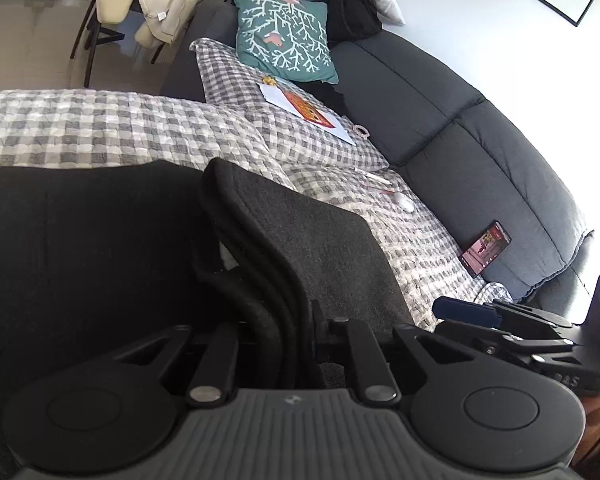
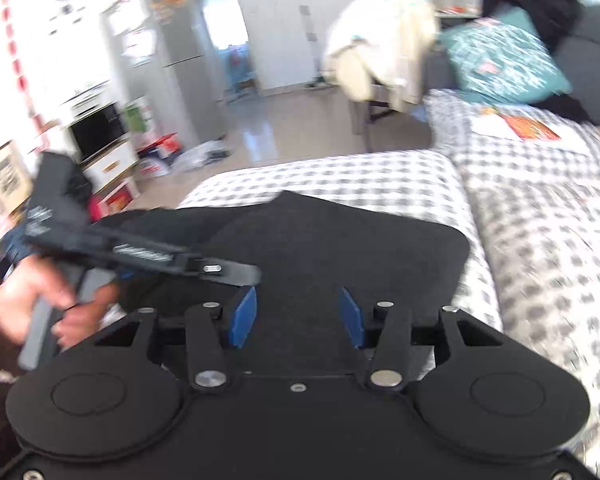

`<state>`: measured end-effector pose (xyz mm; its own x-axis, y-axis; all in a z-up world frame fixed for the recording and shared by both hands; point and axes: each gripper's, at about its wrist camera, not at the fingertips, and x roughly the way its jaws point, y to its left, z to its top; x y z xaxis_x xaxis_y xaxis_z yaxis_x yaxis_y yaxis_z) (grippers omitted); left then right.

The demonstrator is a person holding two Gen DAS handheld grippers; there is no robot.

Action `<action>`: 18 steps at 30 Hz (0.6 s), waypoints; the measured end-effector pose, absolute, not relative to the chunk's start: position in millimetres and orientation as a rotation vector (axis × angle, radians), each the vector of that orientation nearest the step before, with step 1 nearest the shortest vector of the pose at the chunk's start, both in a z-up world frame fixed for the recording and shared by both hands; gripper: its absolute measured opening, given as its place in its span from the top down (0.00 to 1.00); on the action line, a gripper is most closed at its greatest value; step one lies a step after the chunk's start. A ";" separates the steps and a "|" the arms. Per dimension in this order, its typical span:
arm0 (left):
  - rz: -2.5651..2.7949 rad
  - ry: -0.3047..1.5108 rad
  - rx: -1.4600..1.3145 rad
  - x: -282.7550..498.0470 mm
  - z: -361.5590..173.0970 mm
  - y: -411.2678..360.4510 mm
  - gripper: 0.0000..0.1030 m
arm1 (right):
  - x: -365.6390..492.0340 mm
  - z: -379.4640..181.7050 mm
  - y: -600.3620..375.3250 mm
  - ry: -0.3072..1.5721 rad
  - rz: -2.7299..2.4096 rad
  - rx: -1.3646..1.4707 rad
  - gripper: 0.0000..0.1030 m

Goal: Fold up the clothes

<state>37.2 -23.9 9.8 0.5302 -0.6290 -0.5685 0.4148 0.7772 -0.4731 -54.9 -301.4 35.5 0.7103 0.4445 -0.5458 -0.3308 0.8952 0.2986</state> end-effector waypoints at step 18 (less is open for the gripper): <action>-0.499 0.851 -0.189 48.3 -5.0 16.7 0.87 | -61.0 26.9 -273.6 0.629 0.338 -0.016 0.39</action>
